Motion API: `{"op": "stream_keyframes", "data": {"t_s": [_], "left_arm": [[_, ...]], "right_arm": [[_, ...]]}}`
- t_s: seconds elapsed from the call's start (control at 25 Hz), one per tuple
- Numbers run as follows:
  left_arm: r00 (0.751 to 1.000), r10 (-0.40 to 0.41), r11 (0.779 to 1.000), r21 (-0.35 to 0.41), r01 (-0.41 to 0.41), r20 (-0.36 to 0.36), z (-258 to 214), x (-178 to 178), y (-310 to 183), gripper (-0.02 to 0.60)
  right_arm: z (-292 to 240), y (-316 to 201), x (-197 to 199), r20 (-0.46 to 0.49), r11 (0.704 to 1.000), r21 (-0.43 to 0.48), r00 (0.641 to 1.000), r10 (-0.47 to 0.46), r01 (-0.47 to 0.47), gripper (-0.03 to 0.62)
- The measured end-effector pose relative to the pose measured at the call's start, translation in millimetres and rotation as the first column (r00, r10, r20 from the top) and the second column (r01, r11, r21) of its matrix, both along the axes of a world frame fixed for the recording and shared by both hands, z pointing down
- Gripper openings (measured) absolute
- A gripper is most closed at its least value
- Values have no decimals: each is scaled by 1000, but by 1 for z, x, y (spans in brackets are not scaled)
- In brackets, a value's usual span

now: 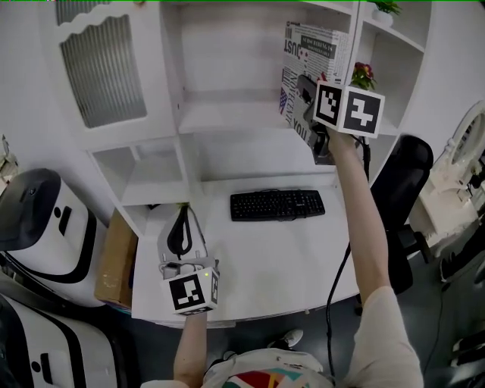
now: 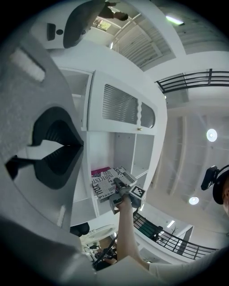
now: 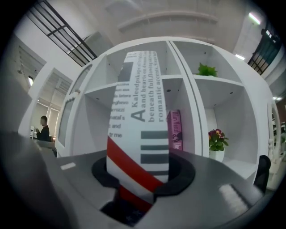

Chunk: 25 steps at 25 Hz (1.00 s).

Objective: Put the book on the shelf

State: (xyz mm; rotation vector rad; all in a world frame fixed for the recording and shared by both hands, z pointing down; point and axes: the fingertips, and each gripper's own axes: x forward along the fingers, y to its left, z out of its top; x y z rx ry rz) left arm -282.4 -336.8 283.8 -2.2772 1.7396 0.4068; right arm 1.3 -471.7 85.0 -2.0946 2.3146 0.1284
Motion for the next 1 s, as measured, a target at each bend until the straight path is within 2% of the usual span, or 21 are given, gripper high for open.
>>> {"op": "stream_keyframes", "data": {"t_s": [0.32, 0.44, 0.64, 1.0], "left_arm": [[1000, -22, 1000, -20, 22, -2, 5, -8, -4, 2], [999, -52, 998, -26, 52, -16, 6, -6, -7, 2], [995, -99, 995, -30, 99, 10, 11, 1, -6, 2], [984, -175, 982, -61, 177, 34, 21, -12, -10, 2]], "right_arm": [[-1, -37, 4, 25, 999, -15, 999, 33, -33, 158], [1, -51, 2, 19, 999, -20, 999, 40, -40, 158], [2, -78, 0, 22, 1000, -24, 1000, 9, -9, 158], [0, -123, -6, 5, 999, -32, 1000, 23, -23, 158]]}}
